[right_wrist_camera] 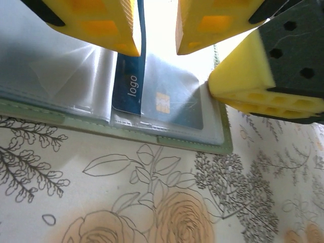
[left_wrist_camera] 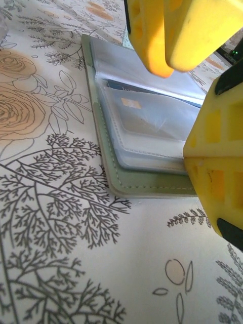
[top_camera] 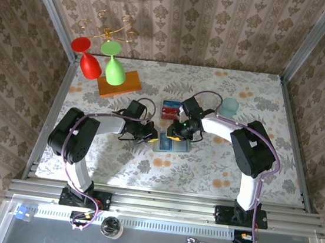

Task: Take the credit cards out of the card holder

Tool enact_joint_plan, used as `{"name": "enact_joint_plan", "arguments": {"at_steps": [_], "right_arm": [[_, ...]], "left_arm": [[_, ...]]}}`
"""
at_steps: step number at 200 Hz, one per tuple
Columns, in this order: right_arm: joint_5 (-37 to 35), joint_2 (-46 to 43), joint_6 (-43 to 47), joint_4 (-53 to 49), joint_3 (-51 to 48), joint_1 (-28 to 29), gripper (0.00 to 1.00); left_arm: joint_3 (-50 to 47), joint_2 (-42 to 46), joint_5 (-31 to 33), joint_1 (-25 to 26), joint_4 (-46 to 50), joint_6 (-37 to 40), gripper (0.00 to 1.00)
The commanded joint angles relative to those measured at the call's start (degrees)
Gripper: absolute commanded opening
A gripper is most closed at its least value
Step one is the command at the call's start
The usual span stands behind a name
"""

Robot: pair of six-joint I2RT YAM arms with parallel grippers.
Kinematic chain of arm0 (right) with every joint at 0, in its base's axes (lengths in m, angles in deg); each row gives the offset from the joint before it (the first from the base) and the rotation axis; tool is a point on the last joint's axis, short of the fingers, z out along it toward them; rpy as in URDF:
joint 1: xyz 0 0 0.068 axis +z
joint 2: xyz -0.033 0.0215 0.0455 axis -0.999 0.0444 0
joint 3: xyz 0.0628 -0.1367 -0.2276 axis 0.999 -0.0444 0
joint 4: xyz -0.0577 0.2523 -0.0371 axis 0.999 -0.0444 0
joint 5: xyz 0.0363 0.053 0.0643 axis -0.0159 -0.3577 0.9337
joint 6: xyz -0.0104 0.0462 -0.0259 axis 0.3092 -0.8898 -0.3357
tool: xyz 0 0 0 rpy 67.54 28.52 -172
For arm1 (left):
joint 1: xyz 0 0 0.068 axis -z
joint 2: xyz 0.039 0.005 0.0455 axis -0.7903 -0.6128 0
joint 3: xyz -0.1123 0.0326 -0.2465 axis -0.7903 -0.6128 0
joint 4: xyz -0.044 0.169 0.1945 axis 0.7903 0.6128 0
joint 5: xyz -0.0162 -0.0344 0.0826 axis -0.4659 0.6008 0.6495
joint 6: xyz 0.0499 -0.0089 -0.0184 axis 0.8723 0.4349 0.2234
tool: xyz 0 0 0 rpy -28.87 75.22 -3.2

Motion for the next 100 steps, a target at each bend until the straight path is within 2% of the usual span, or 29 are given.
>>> {"name": "enact_joint_plan", "arguments": {"at_steps": [1,100], "right_arm": [[-1.15,-2.0,0.46,-1.97,-0.86,-0.22,0.27],[0.1,-2.26,-0.83,-0.36,-2.67,-0.78,0.27]], "left_arm": [[1.63,1.4,0.74,0.53,2.49,1.22,0.0],[2.92,-0.03,1.83,2.21,3.85,0.57,0.0]]}}
